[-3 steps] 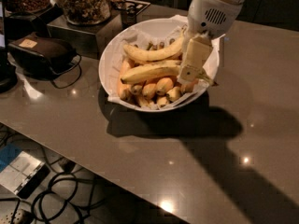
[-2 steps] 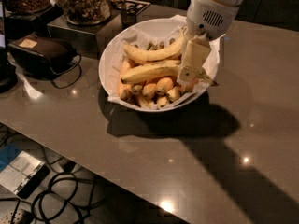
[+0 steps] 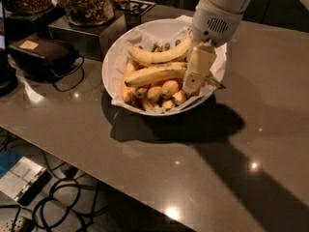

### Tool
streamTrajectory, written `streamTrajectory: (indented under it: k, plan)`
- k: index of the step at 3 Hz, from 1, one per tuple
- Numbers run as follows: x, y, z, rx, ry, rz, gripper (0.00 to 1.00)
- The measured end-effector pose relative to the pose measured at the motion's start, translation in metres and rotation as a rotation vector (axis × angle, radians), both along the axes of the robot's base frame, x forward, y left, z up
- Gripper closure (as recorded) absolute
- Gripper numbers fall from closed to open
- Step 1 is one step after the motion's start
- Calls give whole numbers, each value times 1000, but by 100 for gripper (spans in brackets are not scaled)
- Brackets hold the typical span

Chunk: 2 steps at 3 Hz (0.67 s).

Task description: Pick banana from white bowl

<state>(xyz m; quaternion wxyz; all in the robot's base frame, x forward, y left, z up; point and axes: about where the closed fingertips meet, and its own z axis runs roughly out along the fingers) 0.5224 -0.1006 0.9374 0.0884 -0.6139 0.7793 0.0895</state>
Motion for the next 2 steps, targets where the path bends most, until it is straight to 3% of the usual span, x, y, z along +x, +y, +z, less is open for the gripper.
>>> streamTrajectory:
  k: [1,2]
  plan:
    - [1,0,-7,-1,15,0,24]
    - [-3,3,-9,3,12,30,42]
